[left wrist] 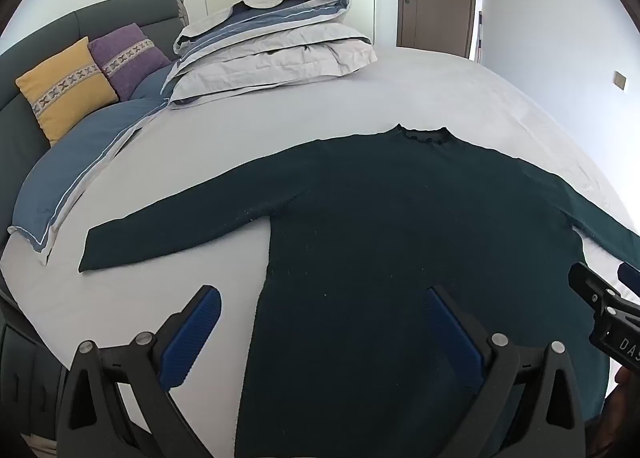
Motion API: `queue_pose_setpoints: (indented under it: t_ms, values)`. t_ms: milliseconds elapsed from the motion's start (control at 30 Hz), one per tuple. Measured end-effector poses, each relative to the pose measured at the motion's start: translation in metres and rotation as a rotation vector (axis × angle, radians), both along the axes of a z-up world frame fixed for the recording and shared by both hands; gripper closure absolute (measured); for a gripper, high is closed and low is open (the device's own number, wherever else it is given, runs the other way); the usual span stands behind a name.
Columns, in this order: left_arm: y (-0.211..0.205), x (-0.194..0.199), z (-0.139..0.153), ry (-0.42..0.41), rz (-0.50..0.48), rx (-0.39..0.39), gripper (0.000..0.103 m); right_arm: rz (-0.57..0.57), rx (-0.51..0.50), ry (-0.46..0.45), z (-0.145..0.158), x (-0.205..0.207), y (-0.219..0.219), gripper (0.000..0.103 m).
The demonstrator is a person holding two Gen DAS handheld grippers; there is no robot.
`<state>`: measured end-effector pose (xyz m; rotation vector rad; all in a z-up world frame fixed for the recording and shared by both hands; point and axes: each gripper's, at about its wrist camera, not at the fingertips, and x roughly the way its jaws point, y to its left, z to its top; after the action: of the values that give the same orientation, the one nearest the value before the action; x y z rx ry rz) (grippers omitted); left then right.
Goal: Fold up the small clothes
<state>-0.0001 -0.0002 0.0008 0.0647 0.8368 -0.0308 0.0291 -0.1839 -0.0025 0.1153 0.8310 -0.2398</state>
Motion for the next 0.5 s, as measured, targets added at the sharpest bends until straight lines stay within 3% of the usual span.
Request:
queue_pose_setpoints:
  t_ms: [500]
  values:
    - [-0.0009,-0.0022,-0.0016,-0.009,0.006,-0.015,0.000,0.003,-0.003,-0.001,0.0011,-0.0017,0.0001,0.000]
